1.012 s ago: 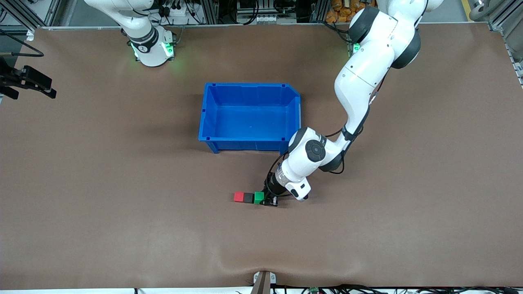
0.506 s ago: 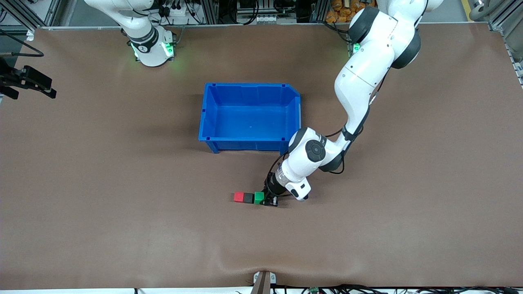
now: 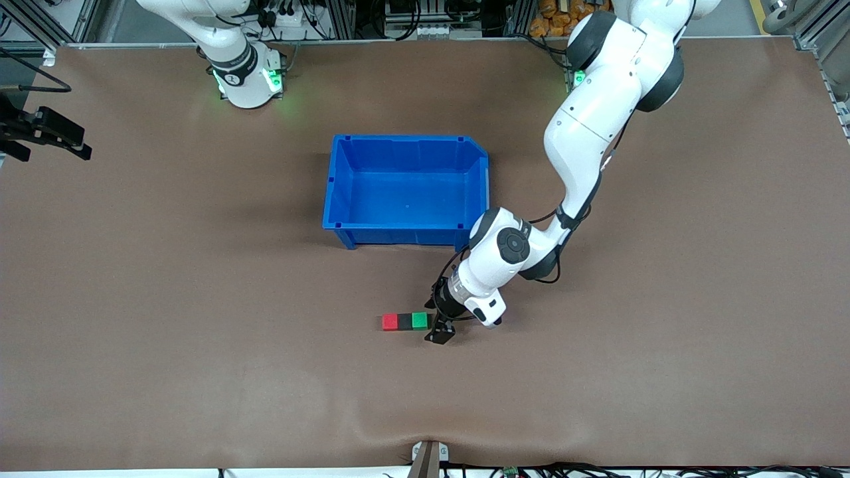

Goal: Attach green and red cubes to black cube
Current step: 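Press the green cube against the black cube with the left gripper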

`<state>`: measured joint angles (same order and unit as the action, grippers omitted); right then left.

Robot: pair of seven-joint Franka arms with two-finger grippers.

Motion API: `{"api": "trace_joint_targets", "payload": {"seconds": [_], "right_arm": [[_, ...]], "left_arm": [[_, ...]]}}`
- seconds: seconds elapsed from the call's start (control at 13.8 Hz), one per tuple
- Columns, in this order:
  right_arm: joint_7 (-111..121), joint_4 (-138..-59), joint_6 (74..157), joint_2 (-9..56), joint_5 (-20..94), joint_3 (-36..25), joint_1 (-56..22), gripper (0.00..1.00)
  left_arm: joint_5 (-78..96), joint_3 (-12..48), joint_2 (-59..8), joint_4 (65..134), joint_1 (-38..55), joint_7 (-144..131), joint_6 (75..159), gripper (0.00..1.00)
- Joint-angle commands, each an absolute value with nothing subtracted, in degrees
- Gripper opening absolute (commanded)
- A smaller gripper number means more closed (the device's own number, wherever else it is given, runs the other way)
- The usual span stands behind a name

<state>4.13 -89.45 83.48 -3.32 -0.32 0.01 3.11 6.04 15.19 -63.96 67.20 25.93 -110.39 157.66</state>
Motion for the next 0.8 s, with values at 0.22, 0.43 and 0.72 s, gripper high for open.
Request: {"api": "trace_joint_targets", "payload": {"seconds": [0.22, 0.43, 0.72], "right_arm": [[4.57, -89.21, 82.88, -3.25, -0.97, -0.26, 2.55, 1.00], [4.57, -89.30, 82.88, -3.25, -0.97, -0.26, 2.55, 1.00], [4.57, -89.30, 82.88, -3.25, -0.97, -0.26, 2.64, 1.00]], "left_arm": [[6.77, 14.59, -64.34, 65.30, 26.63, -111.36, 156.80, 1.00], [6.77, 14.59, -63.90, 65.30, 26.54, -111.36, 156.45, 1.00], [6.33, 14.50, -63.02, 65.48, 26.46, -111.36, 154.87, 1.00]]}}
